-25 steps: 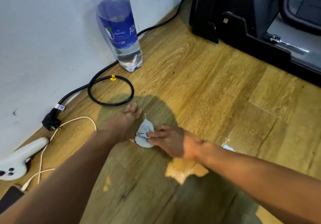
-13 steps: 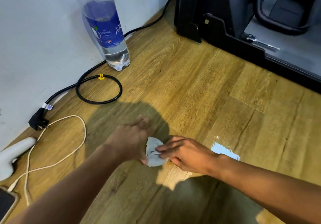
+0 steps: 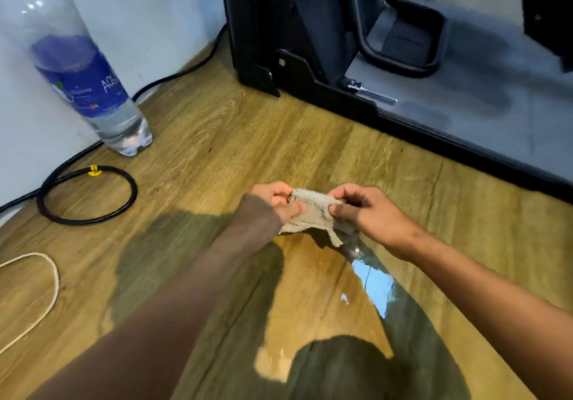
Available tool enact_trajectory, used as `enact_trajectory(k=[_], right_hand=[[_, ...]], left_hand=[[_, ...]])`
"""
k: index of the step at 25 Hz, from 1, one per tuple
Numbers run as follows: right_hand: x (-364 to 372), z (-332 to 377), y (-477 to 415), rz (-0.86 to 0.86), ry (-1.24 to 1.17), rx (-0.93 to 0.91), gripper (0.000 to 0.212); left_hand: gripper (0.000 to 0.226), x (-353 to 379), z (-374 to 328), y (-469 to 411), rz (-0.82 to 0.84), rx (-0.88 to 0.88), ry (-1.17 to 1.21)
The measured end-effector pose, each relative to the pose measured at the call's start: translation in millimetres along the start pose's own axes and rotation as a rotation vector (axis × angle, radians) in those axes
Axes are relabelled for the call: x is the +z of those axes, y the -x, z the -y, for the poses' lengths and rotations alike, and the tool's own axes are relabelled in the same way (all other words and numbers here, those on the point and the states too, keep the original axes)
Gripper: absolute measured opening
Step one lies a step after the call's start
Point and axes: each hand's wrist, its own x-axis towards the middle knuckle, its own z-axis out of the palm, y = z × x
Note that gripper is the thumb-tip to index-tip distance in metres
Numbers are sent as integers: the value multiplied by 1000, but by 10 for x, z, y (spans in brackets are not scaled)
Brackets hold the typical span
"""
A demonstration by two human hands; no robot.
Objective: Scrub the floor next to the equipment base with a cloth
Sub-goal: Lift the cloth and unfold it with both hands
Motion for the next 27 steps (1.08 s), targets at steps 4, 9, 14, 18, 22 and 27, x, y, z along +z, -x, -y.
enact_trajectory(k=[4,9,14,18,22,27], right_hand=[[-668,-110,26,7,-58,73,27],[-1658,-230,-344,-337,-106,-6,29],[-2434,-435,-952,-521,-153,-10,25],[-2796,-583,-1310,-621,143,-32,36],[-2783,-728,-1403,-600,617,-114,32],[-2730,-943,-1265,-661,1057,-276,27]], left_hand=[[27,486,-402,-407,36,-33,99],[8,1132,-969,-1047,82,39,172],[10,1781,-1429,-1902,1,89,214],[39,2132,-1456,-2414,-84,92,36],[66,2198,-1478,-2565,-172,292,-387],[41,2201,-1502,-2522,-172,569,-998]])
